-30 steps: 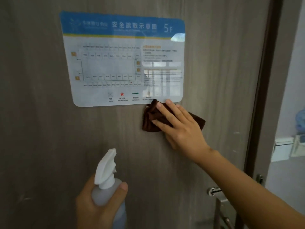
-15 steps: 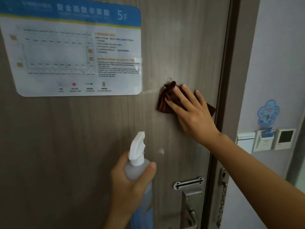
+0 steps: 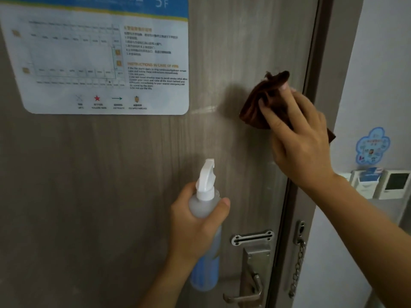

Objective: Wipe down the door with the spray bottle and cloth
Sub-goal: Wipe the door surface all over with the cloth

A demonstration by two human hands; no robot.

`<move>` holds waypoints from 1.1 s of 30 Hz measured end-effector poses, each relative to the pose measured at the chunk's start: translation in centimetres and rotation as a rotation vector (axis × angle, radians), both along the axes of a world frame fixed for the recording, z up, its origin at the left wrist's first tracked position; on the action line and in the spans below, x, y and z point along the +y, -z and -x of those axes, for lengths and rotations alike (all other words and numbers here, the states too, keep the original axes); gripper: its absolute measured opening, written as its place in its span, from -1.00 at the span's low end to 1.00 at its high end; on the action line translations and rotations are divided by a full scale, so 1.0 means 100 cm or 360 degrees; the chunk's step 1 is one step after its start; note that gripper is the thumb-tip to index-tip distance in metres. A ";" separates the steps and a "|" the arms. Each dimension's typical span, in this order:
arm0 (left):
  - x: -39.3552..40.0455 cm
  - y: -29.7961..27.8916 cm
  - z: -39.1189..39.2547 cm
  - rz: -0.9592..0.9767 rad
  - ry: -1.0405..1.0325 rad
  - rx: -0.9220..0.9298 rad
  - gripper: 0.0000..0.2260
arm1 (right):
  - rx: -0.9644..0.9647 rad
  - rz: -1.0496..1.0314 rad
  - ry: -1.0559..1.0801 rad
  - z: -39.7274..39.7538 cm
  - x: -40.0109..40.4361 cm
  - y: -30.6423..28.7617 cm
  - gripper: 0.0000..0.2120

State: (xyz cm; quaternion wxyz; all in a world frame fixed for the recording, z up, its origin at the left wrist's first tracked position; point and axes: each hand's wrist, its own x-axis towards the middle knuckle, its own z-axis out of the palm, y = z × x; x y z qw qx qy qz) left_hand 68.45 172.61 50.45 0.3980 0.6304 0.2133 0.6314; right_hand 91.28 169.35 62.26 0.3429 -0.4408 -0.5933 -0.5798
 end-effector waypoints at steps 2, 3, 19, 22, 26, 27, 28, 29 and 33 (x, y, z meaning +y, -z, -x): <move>-0.002 -0.001 0.000 -0.0004 -0.0010 0.0001 -0.71 | 0.0013 0.0001 0.0001 0.003 0.000 -0.001 -0.57; -0.003 -0.002 0.001 -0.0005 -0.0012 0.0006 -0.70 | 0.0018 0.0001 0.0002 0.004 0.000 0.000 -0.56; 0.008 0.004 0.004 0.0064 0.0220 0.0101 -0.63 | 0.0199 -0.0062 0.0252 0.020 -0.025 -0.024 -0.57; 0.007 0.004 -0.001 0.0098 0.0324 0.0143 -0.74 | 0.0219 -0.0052 0.0309 0.027 -0.031 -0.028 -0.57; 0.000 0.012 -0.008 0.0109 0.0449 0.0216 -0.80 | 0.0221 -0.0007 0.0384 0.036 -0.039 -0.031 -0.56; -0.003 0.014 -0.009 0.0107 0.0471 0.0225 -0.78 | 0.0222 -0.0002 0.0389 0.038 -0.040 -0.031 -0.56; -0.005 0.015 -0.011 0.0099 0.0484 0.0229 -0.75 | 0.0222 -0.0002 0.0391 0.040 -0.041 -0.031 -0.56; -0.008 0.015 -0.013 0.0091 0.0493 0.0235 -0.73 | 0.0225 -0.0005 0.0392 0.041 -0.042 -0.031 -0.56; -0.015 0.013 -0.024 0.0092 0.0518 0.0278 -0.70 | 0.0233 -0.0002 0.0382 0.039 -0.046 -0.032 -0.55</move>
